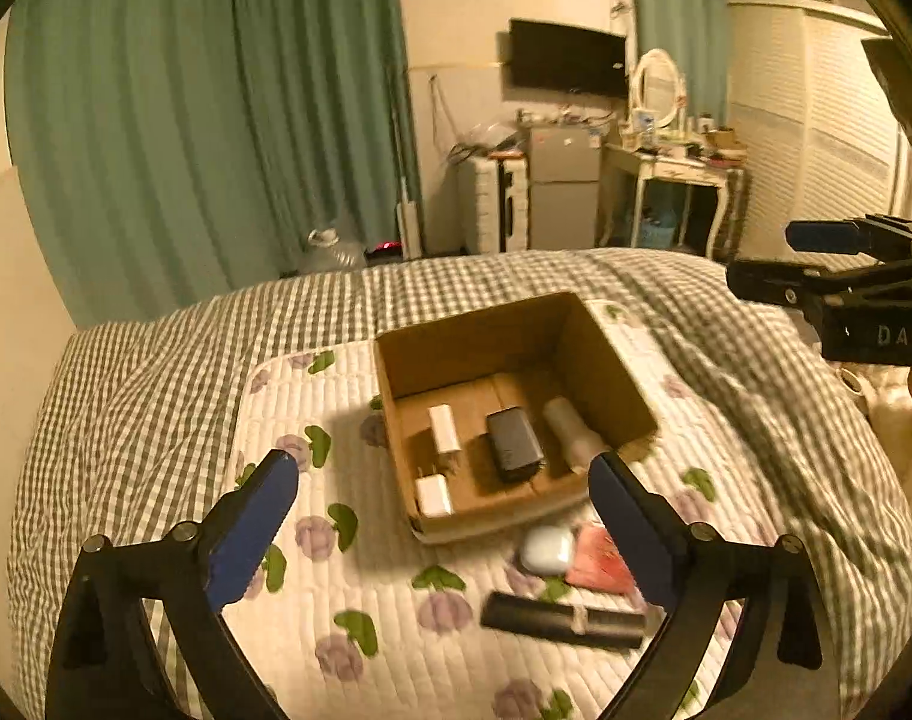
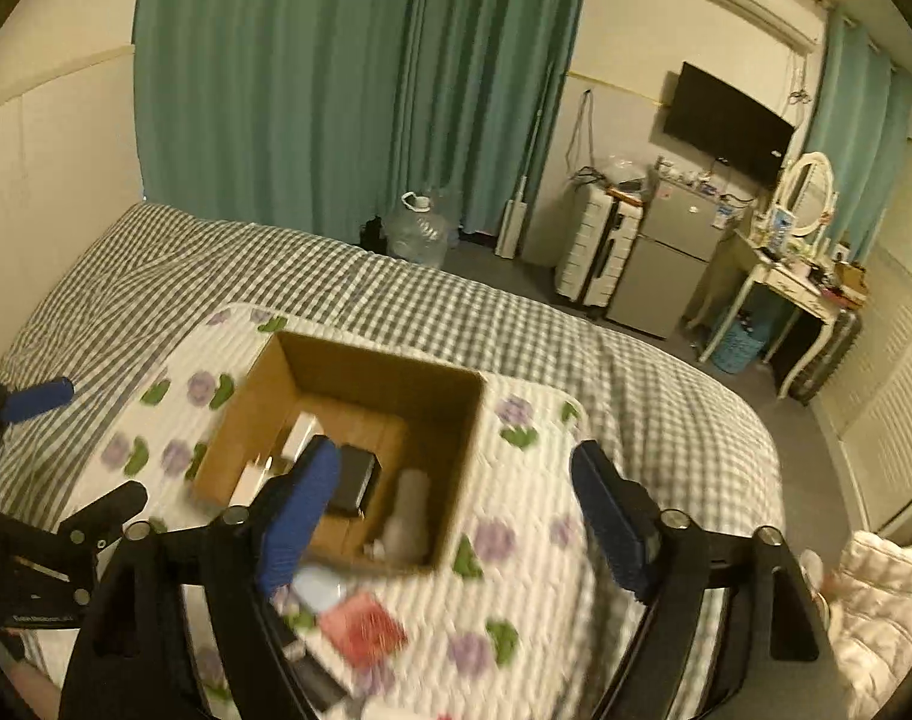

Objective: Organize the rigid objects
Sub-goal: 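Grasp the black remote with the left tool while the right tool grasps the white-red bottle, then lower the remote and bottle into the box and open both tools, then grasp the light-blue earbud case with the left tool while the right tool grasps the pink card case, then lower the earbud case and pink card case into the box and release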

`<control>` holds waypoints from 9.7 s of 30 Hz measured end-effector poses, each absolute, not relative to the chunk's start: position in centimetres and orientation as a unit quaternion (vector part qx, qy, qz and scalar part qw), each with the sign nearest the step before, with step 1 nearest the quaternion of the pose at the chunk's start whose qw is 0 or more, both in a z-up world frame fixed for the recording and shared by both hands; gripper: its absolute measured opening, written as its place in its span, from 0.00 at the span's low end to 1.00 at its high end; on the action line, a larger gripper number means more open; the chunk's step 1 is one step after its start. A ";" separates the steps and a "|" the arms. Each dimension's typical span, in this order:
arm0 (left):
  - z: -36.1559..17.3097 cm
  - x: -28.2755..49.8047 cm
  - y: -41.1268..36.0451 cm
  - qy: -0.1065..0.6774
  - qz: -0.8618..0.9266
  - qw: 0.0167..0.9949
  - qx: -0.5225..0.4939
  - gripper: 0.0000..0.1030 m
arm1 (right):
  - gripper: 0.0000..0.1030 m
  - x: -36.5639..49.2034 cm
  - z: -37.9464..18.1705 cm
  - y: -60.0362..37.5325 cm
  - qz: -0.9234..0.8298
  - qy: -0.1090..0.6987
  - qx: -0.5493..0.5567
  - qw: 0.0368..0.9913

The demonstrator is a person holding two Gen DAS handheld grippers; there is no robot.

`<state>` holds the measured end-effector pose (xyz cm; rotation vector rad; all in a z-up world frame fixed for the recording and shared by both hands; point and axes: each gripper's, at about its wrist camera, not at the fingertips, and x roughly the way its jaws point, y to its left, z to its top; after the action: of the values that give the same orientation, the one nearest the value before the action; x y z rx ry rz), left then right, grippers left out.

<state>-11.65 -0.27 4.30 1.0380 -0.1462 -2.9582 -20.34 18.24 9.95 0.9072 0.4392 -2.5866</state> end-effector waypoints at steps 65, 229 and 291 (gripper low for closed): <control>-16.4 -17.0 5.8 0.063 -0.849 0.063 0.522 0.08 | 0.80 -20.6 -9.0 24.6 -0.882 0.203 0.381 0.188; -18.4 -22.3 6.7 -0.026 -0.877 0.014 0.480 0.51 | 0.72 -24.7 -14.8 25.4 -0.888 0.030 0.444 0.114; -7.1 -25.3 1.1 -0.037 -0.925 -0.008 0.377 0.71 | 0.72 -33.0 -4.1 13.8 -0.905 0.078 0.342 0.242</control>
<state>-25.34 1.12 -7.10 1.1917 -0.1168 -2.9222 -32.96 13.83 -4.08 0.9363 0.2128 -2.4732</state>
